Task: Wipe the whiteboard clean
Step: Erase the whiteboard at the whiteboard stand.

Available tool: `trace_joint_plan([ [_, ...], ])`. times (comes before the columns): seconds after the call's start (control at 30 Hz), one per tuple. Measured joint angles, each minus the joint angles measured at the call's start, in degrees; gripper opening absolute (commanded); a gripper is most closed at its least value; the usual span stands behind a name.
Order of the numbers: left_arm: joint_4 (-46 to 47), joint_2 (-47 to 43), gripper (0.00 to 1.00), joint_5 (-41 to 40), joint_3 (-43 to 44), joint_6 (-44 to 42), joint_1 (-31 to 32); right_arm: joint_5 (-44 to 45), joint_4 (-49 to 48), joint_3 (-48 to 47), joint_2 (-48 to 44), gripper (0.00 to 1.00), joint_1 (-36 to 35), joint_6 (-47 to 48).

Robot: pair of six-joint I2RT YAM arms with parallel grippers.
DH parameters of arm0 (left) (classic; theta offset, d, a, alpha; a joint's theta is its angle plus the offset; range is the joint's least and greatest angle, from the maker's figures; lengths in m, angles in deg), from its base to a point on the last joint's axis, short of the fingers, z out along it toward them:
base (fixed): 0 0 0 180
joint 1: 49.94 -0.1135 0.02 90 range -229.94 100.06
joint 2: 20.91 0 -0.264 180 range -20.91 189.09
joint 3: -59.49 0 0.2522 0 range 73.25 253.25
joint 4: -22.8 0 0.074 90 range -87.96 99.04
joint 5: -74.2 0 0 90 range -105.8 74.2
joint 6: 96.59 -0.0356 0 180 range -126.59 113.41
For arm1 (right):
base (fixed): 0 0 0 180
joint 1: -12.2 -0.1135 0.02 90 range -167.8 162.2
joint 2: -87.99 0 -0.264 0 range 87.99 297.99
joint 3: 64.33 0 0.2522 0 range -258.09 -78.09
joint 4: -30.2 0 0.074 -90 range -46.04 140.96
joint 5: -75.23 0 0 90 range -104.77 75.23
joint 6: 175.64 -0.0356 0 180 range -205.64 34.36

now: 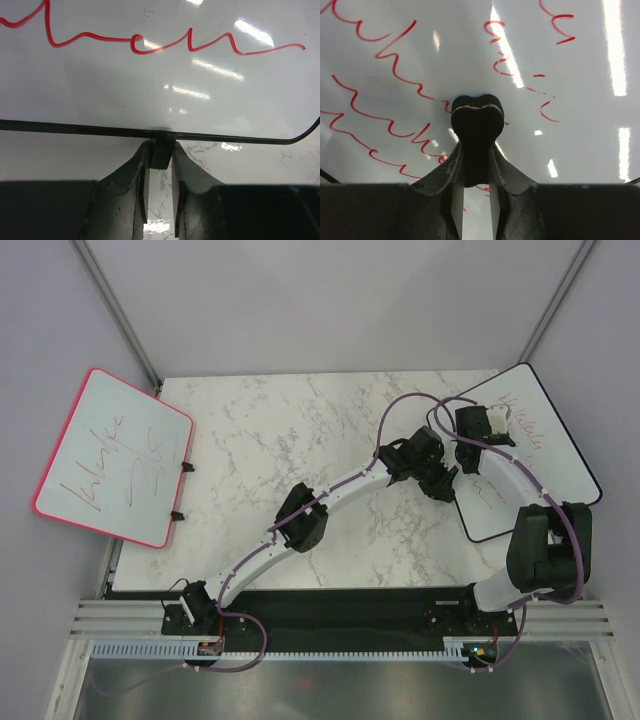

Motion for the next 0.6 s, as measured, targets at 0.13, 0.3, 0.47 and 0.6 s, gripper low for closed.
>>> trace_joint_plan([
  [0.13, 0.3, 0.0, 0.02, 0.0, 0.0, 0.0, 0.1, 0.4, 0.1, -1.5, -1.5, 0.00, 4.4, 0.0],
  [0.3, 0.0, 0.0, 0.02, 0.0, 0.0, 0.0, 0.1, 5.0, 0.0, -2.8, -5.6, 0.00, 9.2, 2.4],
  [0.47, 0.0, 0.0, 0.02, 0.0, 0.0, 0.0, 0.1, 7.1, -0.4, -3.0, -6.5, 0.00, 9.9, 3.9],
  [0.6, 0.0, 0.0, 0.02, 0.0, 0.0, 0.0, 0.1, 4.0, -0.7, -2.9, -6.5, 0.00, 9.7, 4.4],
])
